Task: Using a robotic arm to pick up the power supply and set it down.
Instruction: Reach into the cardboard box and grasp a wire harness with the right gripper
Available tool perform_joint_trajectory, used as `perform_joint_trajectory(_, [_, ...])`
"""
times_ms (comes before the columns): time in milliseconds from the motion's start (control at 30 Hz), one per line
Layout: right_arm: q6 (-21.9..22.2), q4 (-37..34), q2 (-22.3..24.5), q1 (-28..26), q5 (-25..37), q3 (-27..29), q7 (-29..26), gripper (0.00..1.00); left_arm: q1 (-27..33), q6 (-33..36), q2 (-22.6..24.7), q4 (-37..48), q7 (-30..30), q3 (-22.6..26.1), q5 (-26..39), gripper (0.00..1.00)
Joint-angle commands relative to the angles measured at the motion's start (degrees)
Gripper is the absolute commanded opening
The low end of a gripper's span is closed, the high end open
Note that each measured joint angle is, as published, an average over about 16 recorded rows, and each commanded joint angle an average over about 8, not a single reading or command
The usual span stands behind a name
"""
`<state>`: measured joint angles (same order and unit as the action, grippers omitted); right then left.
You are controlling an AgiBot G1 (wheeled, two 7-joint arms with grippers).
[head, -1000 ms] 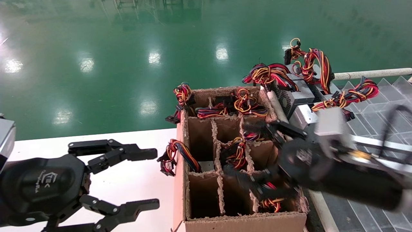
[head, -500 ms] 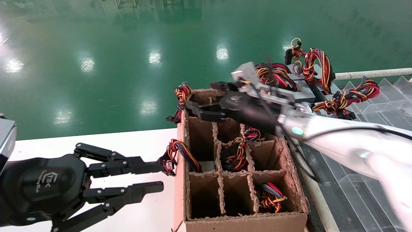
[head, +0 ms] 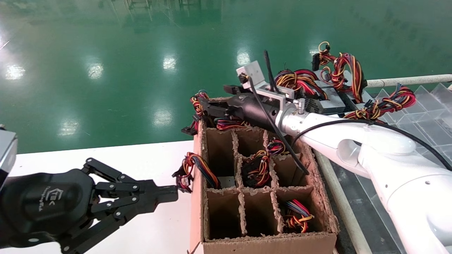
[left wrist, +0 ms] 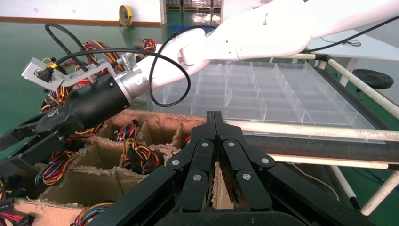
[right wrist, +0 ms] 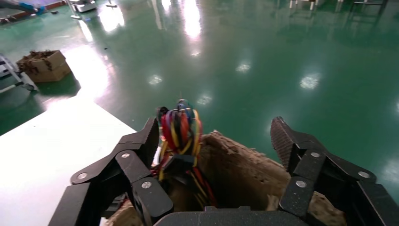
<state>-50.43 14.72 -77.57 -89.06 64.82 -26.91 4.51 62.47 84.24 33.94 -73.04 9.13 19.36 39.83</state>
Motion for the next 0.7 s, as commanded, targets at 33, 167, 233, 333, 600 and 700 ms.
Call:
perform_joint_trajectory(33, [-0.35, -0.82, -0.45, -0.36, -0.43, -0.3, 0.58, 0.0, 0.0, 0.0, 0.0, 0.0, 0.0, 0.0, 0.0, 0.0])
perform_joint_trajectory(167, [-0.65, -0.56, -0.62, -0.21, -1.47, -1.8, 0.59, 0.0, 0.0, 0.0, 0.0, 0.0, 0.0, 0.01, 0.0, 0.0])
perform_joint_trajectory(233, [-0.56, -0.33, -0.65, -0.05, -2.0, -2.67, 0.49, 0.0, 0.0, 0.0, 0.0, 0.0, 0.0, 0.01, -0.01, 0.0])
perform_joint_trajectory(333, [-0.07, 0.06, -0.68, 0.21, -2.55, -4.17, 0.5, 0.0, 0.0, 0.0, 0.0, 0.0, -0.01, 0.01, -0.01, 0.0])
perform_joint_trajectory(600, [1.59, 1.85, -0.71, 0.46, -3.83, -8.53, 0.86, 0.0, 0.01, -0.01, -0.01, 0.0, -0.01, 0.02, -0.01, 0.0])
perform_joint_trajectory(700, [1.94, 2.67, -0.7, 0.48, -4.43, -10.23, 0.83, 0.0, 0.01, -0.01, -0.01, 0.0, -0.01, 0.02, -0.02, 0.0])
